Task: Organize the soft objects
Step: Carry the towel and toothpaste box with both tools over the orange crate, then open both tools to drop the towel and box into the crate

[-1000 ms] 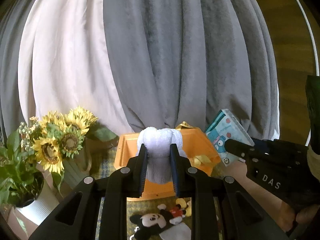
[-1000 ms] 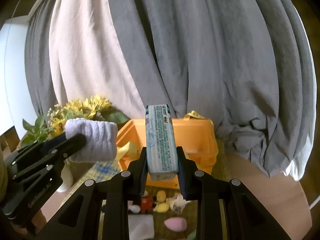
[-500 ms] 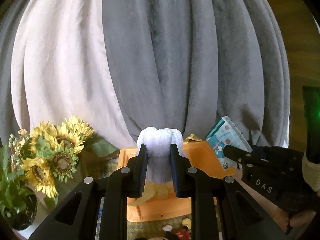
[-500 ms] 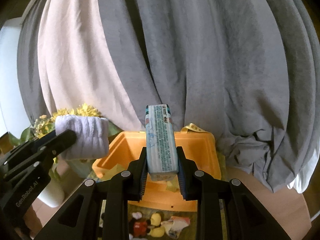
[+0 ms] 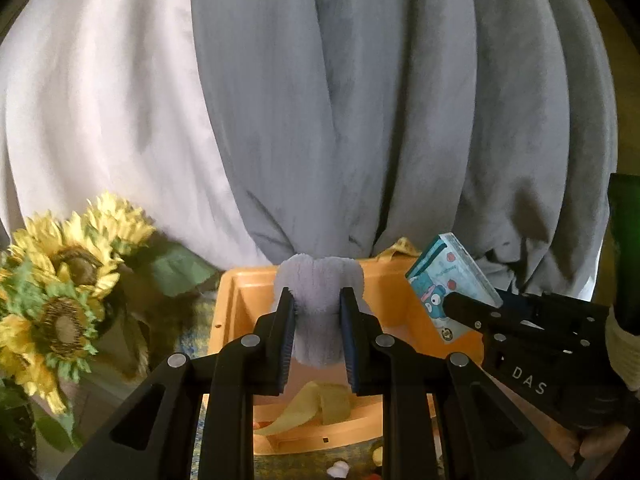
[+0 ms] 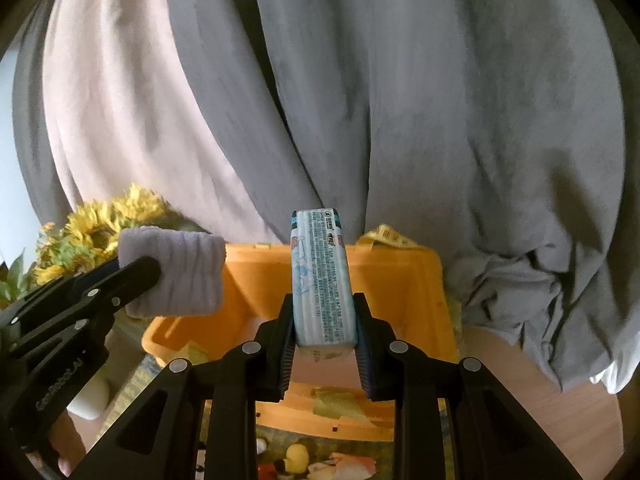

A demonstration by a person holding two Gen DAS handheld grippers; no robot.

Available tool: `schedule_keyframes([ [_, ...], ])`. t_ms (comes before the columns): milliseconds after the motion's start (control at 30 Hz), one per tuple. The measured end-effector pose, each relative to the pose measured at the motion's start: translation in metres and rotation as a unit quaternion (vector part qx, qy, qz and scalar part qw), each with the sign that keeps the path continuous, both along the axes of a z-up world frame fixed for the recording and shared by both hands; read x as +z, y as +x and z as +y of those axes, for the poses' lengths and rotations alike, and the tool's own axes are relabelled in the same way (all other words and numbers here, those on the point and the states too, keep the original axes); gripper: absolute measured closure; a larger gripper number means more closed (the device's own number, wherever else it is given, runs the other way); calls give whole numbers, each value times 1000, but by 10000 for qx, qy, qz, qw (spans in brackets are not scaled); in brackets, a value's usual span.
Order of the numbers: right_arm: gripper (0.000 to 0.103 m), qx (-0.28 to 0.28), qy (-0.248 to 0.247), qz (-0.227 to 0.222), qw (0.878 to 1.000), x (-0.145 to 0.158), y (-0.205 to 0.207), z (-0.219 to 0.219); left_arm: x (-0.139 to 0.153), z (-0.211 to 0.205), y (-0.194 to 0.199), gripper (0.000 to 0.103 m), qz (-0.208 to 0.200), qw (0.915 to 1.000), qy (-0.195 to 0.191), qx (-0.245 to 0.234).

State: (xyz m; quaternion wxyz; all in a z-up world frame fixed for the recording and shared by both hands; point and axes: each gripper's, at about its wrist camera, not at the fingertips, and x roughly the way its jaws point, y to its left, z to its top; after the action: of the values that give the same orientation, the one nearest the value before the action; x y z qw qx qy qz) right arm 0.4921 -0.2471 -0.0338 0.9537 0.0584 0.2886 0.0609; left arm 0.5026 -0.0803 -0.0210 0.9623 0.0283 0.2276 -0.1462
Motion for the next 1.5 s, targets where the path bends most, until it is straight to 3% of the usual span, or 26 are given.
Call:
schedule_keyframes([
  [367, 75, 68, 121, 694, 9975, -35, 42, -7, -34, -7, 41, 79, 691, 9974, 186, -22],
  [500, 75, 91, 178, 942, 9953, -46, 51, -8, -41, -10, 46, 68, 796, 9965, 239, 58],
  [567, 71, 43, 192, 1023, 9946, -49, 54, -8, -42, -9, 47, 59, 793, 9965, 235, 100],
  [633, 45, -23, 212, 1078, 9939, -50, 55, -9, -42, -8, 46, 54, 753, 9968, 231, 129],
  [767, 43, -152, 105, 969, 9951, -46, 51, -9, -38, -5, 40, 45, 676, 9972, 268, 189],
  [933, 36, -263, -16, 750, 9968, -34, 37, -8, -24, 1, 20, 21, 508, 9979, 203, 342],
  [1500, 26, -800, -246, -484, 9953, 30, -78, -9, 23, 10, -89, 17, -295, 9986, 130, 410],
])
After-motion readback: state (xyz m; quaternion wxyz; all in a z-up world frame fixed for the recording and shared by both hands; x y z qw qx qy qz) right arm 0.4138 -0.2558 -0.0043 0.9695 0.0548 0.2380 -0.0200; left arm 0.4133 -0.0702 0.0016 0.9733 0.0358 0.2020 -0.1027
